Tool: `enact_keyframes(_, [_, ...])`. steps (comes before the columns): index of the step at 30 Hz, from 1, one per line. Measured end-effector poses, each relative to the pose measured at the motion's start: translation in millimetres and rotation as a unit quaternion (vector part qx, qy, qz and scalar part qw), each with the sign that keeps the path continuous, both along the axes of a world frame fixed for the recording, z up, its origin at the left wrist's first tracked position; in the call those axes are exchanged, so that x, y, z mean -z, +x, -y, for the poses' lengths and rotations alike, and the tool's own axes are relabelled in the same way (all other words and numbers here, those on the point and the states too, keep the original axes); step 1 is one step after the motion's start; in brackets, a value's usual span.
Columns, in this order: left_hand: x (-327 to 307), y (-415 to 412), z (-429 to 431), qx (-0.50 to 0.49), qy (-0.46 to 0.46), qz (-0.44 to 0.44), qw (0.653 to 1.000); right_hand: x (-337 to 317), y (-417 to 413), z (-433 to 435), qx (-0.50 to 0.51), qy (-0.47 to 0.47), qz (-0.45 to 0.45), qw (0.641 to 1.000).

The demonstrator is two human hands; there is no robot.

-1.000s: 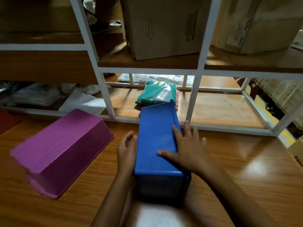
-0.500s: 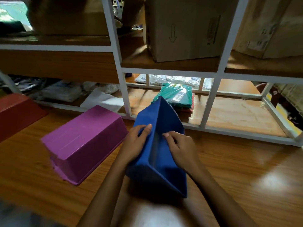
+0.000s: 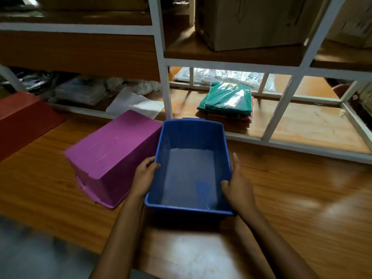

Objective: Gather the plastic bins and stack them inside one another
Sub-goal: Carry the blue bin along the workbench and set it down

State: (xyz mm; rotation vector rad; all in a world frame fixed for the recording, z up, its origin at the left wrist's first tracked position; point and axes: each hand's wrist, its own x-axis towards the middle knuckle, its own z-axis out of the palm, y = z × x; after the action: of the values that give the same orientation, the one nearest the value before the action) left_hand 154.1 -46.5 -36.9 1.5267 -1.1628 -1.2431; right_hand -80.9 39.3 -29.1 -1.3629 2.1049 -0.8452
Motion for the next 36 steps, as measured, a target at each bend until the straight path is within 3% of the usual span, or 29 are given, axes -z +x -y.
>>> enact_keyframes(5, [17.2, 8.9, 7.1, -0.02, 0.015, -0.019, 1.0, 1.1, 6.0, 4.2, 0.063, -0.01, 0.079, 0.995])
enact_keyframes(9, [15.5, 12.5, -3.1, -0.023, 0.03, -0.139, 0.99, -1.8, 2.8, -6.3, 0.114, -0.038, 0.222, 0.968])
enact_keyframes(12, [8.7, 9.4, -22.1, 0.033, 0.054, -0.211, 0.975, -1.0, 10.4, -20.1, 0.092, 0.005, 0.311, 0.946])
enact_keyframes(14, [-0.3, 3.6, -36.9, 0.078, 0.027, -0.208, 0.975, -4.4, 17.2, -31.0, 0.072, -0.011, 0.346, 0.936])
enact_keyframes(19, [-18.9, -11.3, -76.5, 0.133, -0.025, -0.216, 0.967, -15.9, 11.9, -78.7, 0.075, -0.093, 0.344, 0.931])
enact_keyframes(25, [-34.1, -46.2, -147.5, 0.212, -0.023, -0.207, 0.955, -20.1, -12.4, -186.1, 0.13, -0.175, 0.334, 0.917])
enact_keyframes(36, [-27.9, -146.3, -313.6, 0.404, -0.017, -0.189, 0.895, -17.9, -40.3, -428.3, 0.32, -0.292, 0.245, 0.867])
